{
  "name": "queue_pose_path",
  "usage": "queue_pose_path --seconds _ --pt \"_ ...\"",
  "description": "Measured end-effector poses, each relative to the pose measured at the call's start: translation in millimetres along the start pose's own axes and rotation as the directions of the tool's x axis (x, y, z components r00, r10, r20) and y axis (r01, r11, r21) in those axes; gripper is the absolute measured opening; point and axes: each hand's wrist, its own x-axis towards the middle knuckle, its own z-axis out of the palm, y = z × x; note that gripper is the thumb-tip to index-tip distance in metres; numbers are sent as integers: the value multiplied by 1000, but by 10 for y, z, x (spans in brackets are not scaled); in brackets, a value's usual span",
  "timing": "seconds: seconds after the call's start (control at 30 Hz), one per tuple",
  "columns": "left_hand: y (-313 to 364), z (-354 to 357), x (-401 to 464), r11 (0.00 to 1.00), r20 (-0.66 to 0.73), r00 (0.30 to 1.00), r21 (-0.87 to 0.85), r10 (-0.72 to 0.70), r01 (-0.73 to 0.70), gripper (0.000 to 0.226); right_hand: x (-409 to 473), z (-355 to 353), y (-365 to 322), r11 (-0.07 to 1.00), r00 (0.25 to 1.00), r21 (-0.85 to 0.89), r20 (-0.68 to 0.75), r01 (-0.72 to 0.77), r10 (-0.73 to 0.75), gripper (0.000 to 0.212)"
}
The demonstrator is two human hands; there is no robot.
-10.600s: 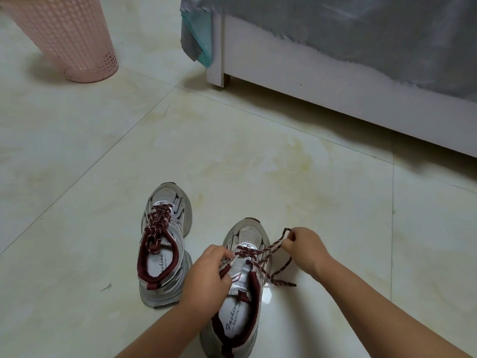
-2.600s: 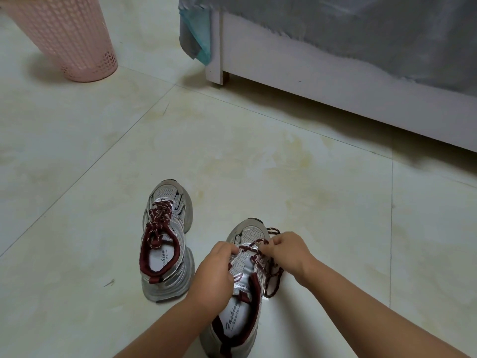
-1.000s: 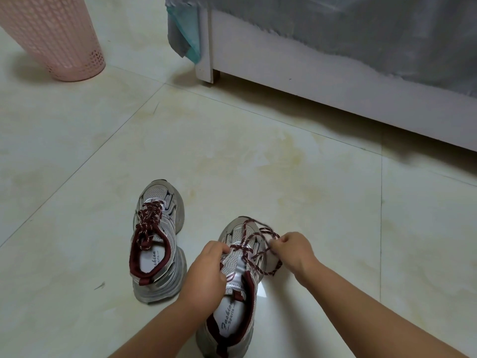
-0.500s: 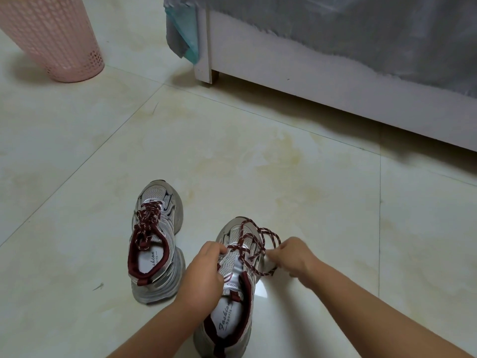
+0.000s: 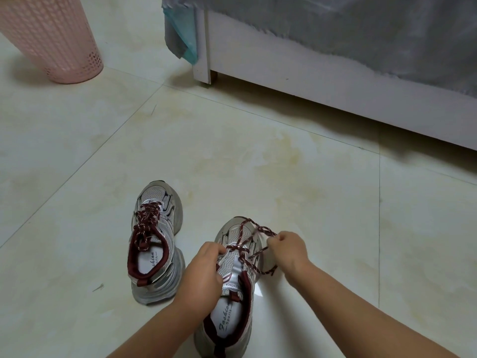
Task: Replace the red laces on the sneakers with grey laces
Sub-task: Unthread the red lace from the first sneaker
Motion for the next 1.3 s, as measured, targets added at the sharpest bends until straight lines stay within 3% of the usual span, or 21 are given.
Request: queue_pose_path --seconds 0.07,0.13,0.27,0.33,0.53,0.6,0.7,0.9,1.03,1.13,1.3 --pt "2 3 -4 1000 -3 1000 3 -4 4 48 103 -128 21 1000 989 -5 -144 -15 14 37" --pt "0 4 -7 1000 -10 1000 9 -4 4 48 131 -194 39 999 987 32 -153 -38 42 39" --pt "6 7 8 1000 -19 1000 9 2 -2 48 -94 -42 45 992 967 61 238 -111 94 42" --pt "14 6 11 1000 -20 1000 10 9 -9 48 -168 68 46 997 949 53 314 -60 40 44" --pt "2 -8 1 1000 -7 1000 20 -4 4 48 -135 136 35 996 986 -21 147 86 -82 48" --pt "6 -9 -1 1000 -3 1000 17 -11 11 48 -58 66 27 991 997 -114 27 75 -72 43" --pt "13 -14 -7 1000 -2 1000 17 -17 17 48 30 -42 57 995 993 -97 -114 22 -34 42" --pt "31 -17 -2 1000 -11 1000 13 -18 18 48 -183 127 28 999 969 45 247 -25 13 46" --pt "31 -24 -3 1000 -3 1000 29 -10 10 49 -130 171 -3 995 988 -83 146 62 -50 37" --pt "19 -26 -11 1000 -3 1000 24 -14 14 50 32 -9 33 983 1000 -185 -25 -4 0 25" --pt "28 -25 -7 999 -15 1000 25 -19 19 50 99 -269 102 859 956 -510 226 -50 190 28"
